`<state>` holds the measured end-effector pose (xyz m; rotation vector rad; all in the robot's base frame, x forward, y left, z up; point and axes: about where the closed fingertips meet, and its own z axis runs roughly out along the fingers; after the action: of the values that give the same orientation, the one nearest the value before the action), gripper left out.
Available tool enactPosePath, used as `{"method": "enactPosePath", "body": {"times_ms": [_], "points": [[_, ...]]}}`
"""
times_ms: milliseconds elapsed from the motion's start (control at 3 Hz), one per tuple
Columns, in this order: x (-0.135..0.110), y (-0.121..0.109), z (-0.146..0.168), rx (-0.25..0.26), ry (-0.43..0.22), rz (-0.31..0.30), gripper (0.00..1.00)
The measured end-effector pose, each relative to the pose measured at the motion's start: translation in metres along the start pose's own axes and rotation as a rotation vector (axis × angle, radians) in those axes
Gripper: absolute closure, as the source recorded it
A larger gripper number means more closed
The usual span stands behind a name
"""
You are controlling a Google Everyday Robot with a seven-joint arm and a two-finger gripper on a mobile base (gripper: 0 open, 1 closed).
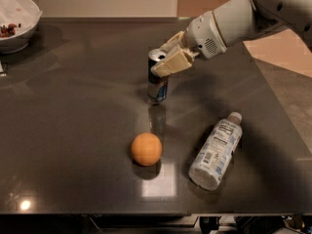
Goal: Move redbull can near orange
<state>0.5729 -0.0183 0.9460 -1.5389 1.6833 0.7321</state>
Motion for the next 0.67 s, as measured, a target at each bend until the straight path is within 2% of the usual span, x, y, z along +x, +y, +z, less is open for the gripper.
{"method": "enactPosePath", "body": {"times_ms": [667], "points": [[0.005,0.046,-0.002,-0.107,-0.008,-0.052,1.00]]}}
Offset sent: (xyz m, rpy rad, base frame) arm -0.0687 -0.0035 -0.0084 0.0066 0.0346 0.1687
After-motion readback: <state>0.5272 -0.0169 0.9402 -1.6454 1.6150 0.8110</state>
